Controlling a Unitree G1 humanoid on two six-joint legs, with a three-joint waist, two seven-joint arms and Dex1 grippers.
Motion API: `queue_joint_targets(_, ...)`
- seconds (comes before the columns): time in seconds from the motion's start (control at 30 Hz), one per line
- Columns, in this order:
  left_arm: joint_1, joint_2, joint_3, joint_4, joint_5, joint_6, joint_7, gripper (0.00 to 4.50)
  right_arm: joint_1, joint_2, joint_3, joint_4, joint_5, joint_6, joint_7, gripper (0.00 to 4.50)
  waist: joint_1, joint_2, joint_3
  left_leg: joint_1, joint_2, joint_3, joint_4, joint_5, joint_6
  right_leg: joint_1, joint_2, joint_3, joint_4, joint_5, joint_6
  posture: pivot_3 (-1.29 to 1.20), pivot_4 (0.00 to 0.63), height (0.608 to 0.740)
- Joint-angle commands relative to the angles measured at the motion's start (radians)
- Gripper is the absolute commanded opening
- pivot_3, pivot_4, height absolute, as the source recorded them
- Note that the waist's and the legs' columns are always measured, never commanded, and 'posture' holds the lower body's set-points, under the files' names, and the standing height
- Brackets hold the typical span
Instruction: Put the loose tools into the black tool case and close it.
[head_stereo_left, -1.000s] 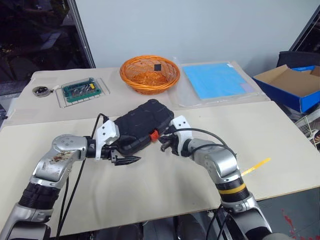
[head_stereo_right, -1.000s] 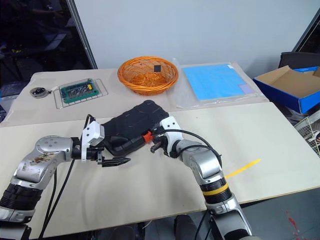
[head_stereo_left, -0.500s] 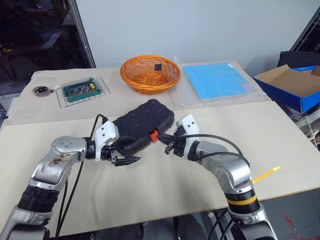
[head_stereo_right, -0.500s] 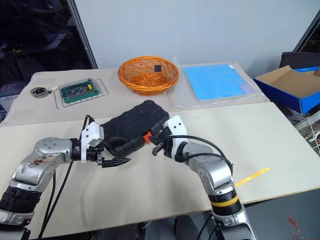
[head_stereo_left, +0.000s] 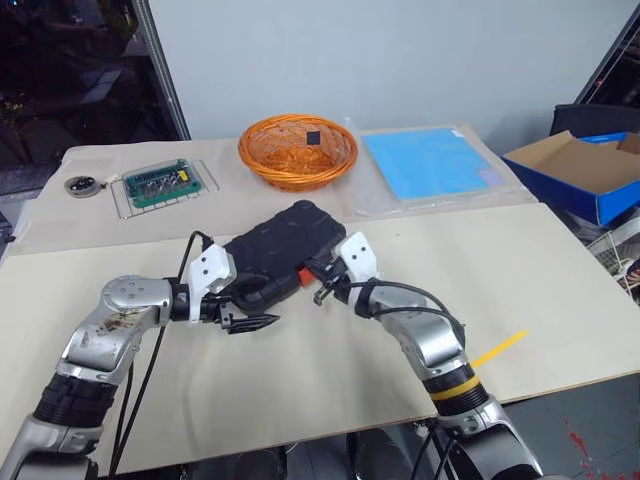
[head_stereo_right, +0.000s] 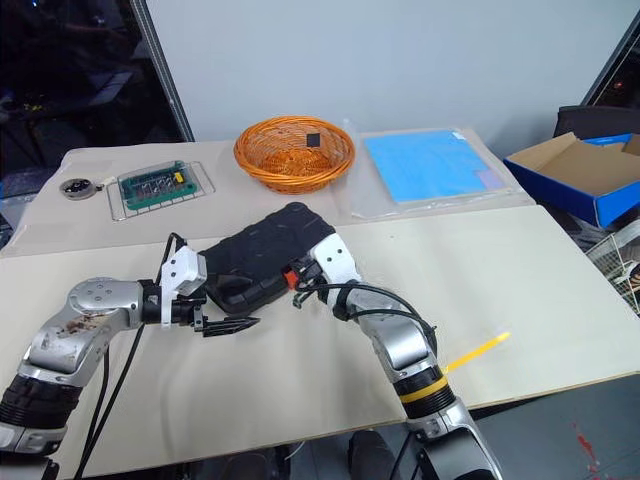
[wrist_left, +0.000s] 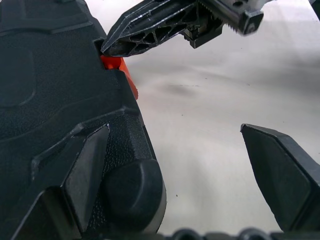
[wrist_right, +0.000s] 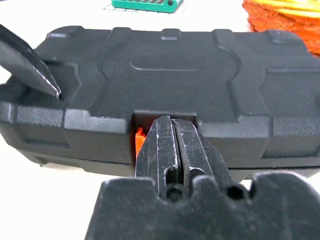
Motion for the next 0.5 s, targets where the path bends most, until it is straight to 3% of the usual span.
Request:
queue_joint_targets(0.03,0.032,-0.001,-0.03,0.025,0.022,0.035,0.005,4.5,0.021,-0.002,0.072,0.134,-0.089,-0.065,-0.004,0.02,-0.002,0.001,-0.004,0.001,0.0,0.0,0.0,0.0,0.0,0.0,0.0,0.0,0.0,0.0,0.0,0.0,0.15,0.74)
queue_joint_targets(0.23,0.033,-0.011,-0.031,0.037,0.023,0.03,0.019,4.5,0.027,-0.004,0.121,0.265,-0.188,-0.209,-0.011,0.02,-0.013,0.002,-0.012,0.017,0.003,0.001,-0.004,-0.001,-0.001,0.014,0.001,0.0,-0.002,-0.006,-0.007,0.0,0.15,0.74)
queue_joint_targets(0.37,0.034,-0.021,-0.025,0.045,0.028,0.006,0.022,4.5,0.041,0.003,0.087,0.257,-0.197,-0.28,-0.041,0.02,-0.014,0.002,-0.016,0.019,0.005,0.0,-0.004,-0.001,-0.001,0.014,0.002,0.0,-0.002,-0.007,-0.008,0.0,0.15,0.74)
queue_joint_targets(0.47,0.058,-0.062,0.035,0.019,-0.007,-0.052,0.045,4.5,0.099,-0.015,0.0,0.063,-0.096,-0.283,-0.005,0.02,-0.008,0.003,-0.016,0.018,0.006,0.0,-0.005,-0.001,-0.002,0.014,0.002,0.0,-0.002,-0.007,-0.008,0.0,0.15,0.74)
queue_joint_targets(0.5,0.069,-0.074,0.072,-0.005,-0.061,-0.031,0.036,4.5,0.13,-0.038,-0.031,-0.037,-0.038,-0.265,0.037,0.3,-0.004,0.003,-0.016,0.015,0.006,0.0,-0.005,-0.001,-0.002,0.013,0.001,0.0,-0.002,-0.007,-0.008,0.0,0.15,0.74)
